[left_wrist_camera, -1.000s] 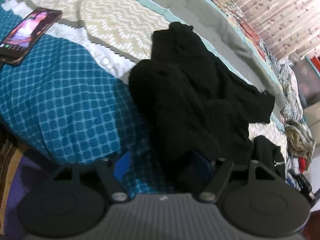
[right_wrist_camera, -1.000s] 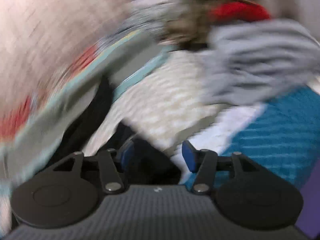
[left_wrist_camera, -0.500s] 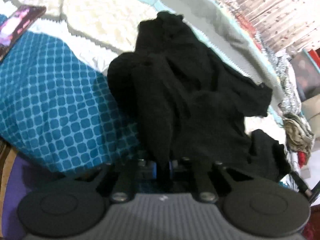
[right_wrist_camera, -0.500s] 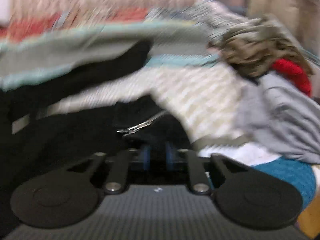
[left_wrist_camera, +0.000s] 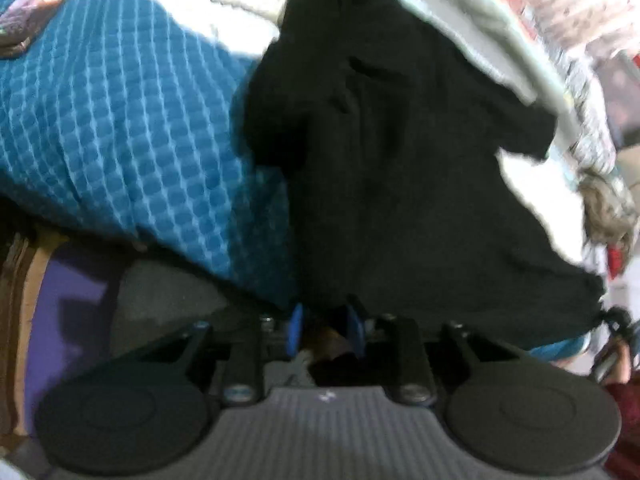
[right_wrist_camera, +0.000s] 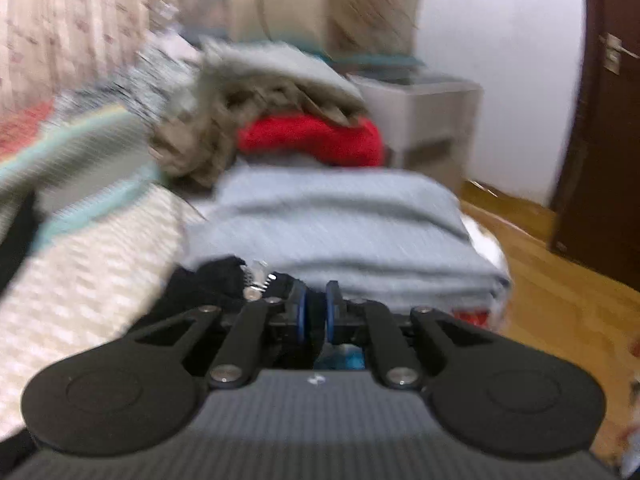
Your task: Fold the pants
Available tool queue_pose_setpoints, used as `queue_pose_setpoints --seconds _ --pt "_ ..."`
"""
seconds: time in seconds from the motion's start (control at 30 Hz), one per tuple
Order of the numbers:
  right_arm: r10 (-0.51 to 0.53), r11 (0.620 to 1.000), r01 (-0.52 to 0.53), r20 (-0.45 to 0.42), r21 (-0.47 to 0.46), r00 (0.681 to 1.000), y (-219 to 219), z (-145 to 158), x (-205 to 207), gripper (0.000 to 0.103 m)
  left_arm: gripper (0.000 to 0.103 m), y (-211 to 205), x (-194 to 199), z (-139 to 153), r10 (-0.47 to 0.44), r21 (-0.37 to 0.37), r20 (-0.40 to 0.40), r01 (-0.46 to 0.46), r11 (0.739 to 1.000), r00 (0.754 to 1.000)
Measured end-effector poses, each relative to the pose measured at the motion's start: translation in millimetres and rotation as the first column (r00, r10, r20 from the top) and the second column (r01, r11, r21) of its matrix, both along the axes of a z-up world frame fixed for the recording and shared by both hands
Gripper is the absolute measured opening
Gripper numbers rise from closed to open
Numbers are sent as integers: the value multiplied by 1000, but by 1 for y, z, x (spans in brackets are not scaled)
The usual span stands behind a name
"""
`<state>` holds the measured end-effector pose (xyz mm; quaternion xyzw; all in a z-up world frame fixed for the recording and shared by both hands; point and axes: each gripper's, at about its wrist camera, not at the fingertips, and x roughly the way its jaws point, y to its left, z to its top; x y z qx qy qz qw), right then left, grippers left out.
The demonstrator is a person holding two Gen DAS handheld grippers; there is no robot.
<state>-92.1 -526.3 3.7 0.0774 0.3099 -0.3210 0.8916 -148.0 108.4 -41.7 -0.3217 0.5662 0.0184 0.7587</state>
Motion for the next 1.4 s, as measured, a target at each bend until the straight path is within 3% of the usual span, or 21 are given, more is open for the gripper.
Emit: queue_pose_setpoints --seconds 0.03,0.07,0.1,0.13,0.27,0.4,0.5,0.6,0.67,0.7,0.8,0.9,0.93,1.03,1.13,1.2,1.23,1.27,1.3,1.33,1.4 --pt "-9 1000 9 2 1 1000 3 0 -7 17 26 -1 -2 3 -13 10 12 13 1000 1000" --pt "-6 1000 6 20 7 1000 6 2 -13 25 29 1 -4 10 -23 18 35 23 1000 999" --pt "-7 1000 6 44 12 999 8 7 -20 41 34 5 -7 20 -25 29 70 24 999 997" --pt "-7 1000 5 79 21 997 8 12 -25 47 37 11 -9 31 -22 39 108 18 999 994" --pt "-28 997 11 237 74 971 12 40 -48 49 48 49 -5 75 53 91 259 -79 993 964" --pt "57 991 -94 348 92 936 28 76 -28 50 52 67 54 97 40 226 318 -117 967 947" --pt "226 937 -303 361 175 905 55 94 17 50 68 62 113 95 -53 362 347 -81 928 936" --pt "393 846 -477 325 240 860 98 99 84 51 79 58 174 81 -119 429 342 -42 902 932" --pt "459 805 -533 294 261 838 124 95 137 56 79 60 215 63 -126 443 314 -28 896 941" --pt "476 795 -545 281 267 833 133 92 161 65 79 59 229 56 -121 436 303 -24 900 945" --pt "488 780 -538 226 320 843 156 72 243 68 79 53 267 33 -122 412 276 -3 911 953" --pt "463 799 -484 150 356 874 174 51 325 68 66 46 286 17 -164 458 260 28 889 952" --pt "450 813 -466 131 349 883 181 48 341 68 51 43 293 13 -176 469 251 39 882 952" --pt "420 839 -411 57 357 906 193 29 394 68 25 36 304 4 -222 499 221 86 862 950" --pt "419 871 -382 -61 309 906 202 7 430 68 15 30 302 2 -270 543 226 109 832 936" --pt "453 867 -393 -154 308 878 204 -12 448 65 14 28 294 6 -276 564 251 92 820 928" --pt "464 863 -390 -195 322 864 204 -22 446 60 13 29 290 9 -269 570 263 76 818 927" --pt "479 850 -390 -211 355 852 202 -29 446 22 12 30 287 12 -256 575 272 57 816 928" --pt "471 843 -378 -185 383 862 196 -29 441 11 12 33 287 18 -242 581 281 36 813 929" --pt "444 840 -374 -103 392 890 188 -19 431 11 12 37 287 24 -227 584 294 14 812 929" --pt "400 815 -391 73 427 914 170 12 407 11 11 48 286 45 -185 574 347 -52 817 919"
